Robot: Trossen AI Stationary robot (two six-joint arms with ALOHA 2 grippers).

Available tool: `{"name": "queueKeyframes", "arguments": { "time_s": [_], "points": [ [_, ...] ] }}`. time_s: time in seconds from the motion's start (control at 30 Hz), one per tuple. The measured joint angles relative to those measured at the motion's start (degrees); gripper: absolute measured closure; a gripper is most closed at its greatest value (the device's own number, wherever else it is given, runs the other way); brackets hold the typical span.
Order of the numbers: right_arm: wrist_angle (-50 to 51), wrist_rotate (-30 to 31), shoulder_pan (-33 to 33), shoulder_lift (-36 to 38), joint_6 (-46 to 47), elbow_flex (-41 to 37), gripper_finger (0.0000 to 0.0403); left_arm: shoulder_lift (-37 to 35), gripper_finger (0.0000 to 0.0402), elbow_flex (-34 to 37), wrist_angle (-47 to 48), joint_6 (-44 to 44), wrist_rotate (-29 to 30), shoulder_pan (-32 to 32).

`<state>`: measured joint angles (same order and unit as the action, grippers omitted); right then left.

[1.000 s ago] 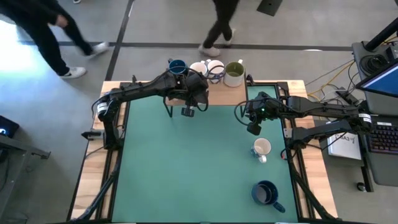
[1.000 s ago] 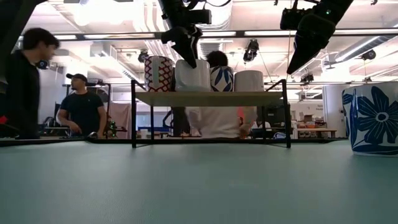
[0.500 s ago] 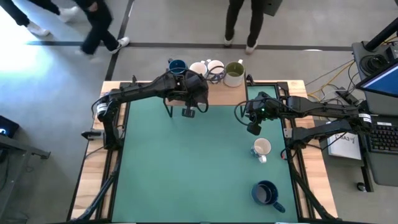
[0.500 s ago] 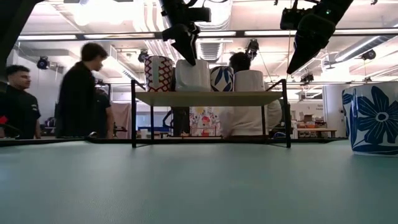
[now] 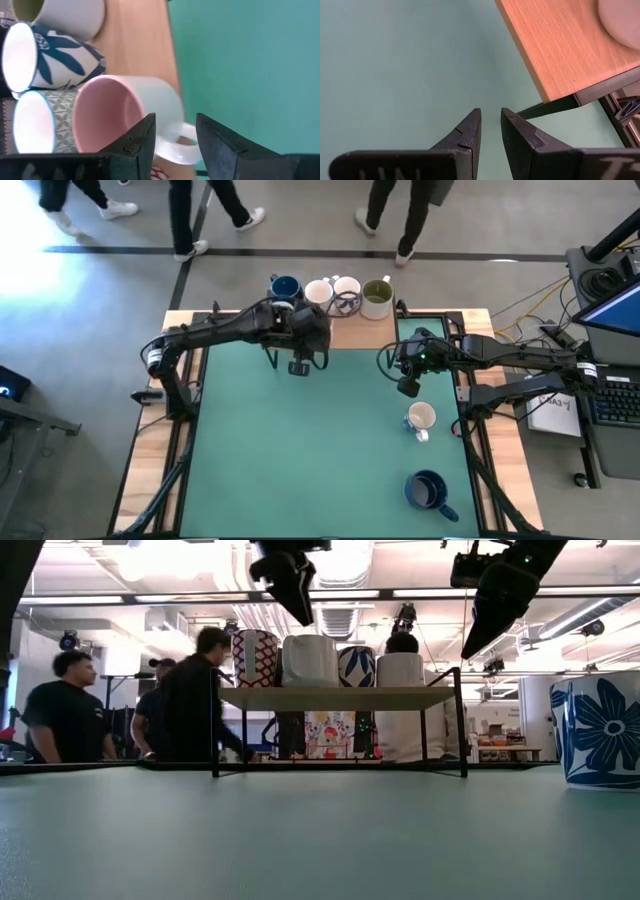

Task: Place coffee mugs
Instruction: Put the blue mug on the shelf

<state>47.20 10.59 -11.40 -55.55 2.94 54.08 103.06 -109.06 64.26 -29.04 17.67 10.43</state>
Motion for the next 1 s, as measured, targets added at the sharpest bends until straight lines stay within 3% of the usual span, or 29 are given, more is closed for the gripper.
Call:
{"name": "queueKeyframes", "arguments": {
  "time_s": [0.43,0.7,0.8,0.93,1.0],
  "points": [
    [0.0,0.0,0.0,0.01,0.0,0.0,0.0339,-0.23,0.0278,1.55,0.71,16.08,-0.2,-13.15],
    [0.0,0.0,0.0,0.0,0.0,0.0,0.0339,-0.23,0.0278,9.26,-2.92,36.52,-0.14,-22.27],
    [0.01,-0.01,0.01,0.02,0.0,0.0,0.0339,-0.23,0.0278,11.75,-6.14,47.08,1.26,-24.23],
    [0.0,0.0,0.02,0.02,0.0,0.0,0.0339,-0.21,0.0278,13.83,-8.44,48.92,2.69,-27.17],
    [0.02,0.0,0.0,0.02,0.0,0.0,0.0339,-0.17,0.0278,14.03,-8.18,49.71,7.06,-28.29]
  ]
}}
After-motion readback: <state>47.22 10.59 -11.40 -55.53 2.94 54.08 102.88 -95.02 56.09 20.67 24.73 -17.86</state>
